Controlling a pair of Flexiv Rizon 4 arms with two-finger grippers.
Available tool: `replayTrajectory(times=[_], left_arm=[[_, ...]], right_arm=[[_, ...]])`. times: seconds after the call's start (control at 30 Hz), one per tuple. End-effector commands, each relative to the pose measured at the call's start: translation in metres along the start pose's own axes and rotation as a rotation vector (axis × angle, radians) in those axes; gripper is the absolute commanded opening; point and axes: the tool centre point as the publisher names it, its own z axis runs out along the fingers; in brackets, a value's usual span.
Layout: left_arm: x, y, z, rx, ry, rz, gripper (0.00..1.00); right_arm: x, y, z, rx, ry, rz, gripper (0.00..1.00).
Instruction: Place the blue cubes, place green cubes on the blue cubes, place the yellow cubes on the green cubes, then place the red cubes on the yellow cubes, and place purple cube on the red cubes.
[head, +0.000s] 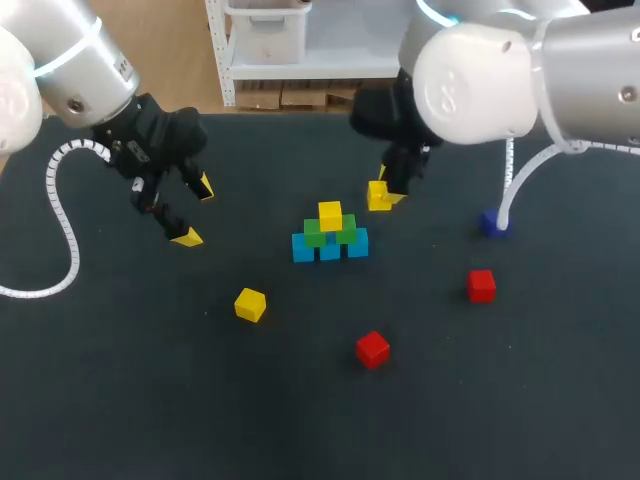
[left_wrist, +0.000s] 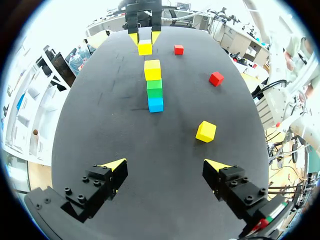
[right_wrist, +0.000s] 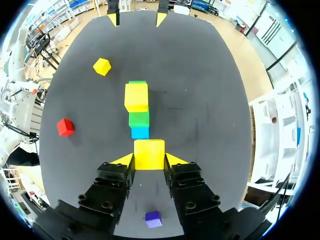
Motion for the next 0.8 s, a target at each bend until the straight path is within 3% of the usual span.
replayTrajectory(times=[0.03,0.8], left_arm=[[0.001,0.0,0.0,-0.002,-0.001,0.002,1.0],[0.001,0.0,0.0,-0.002,-0.001,0.002,1.0]], right_arm=[[-0.009,0.001,0.003,0.004,0.01,-0.003,0.0],[-0.029,0.012,0.015,0.006,0.029,-0.036,0.0]])
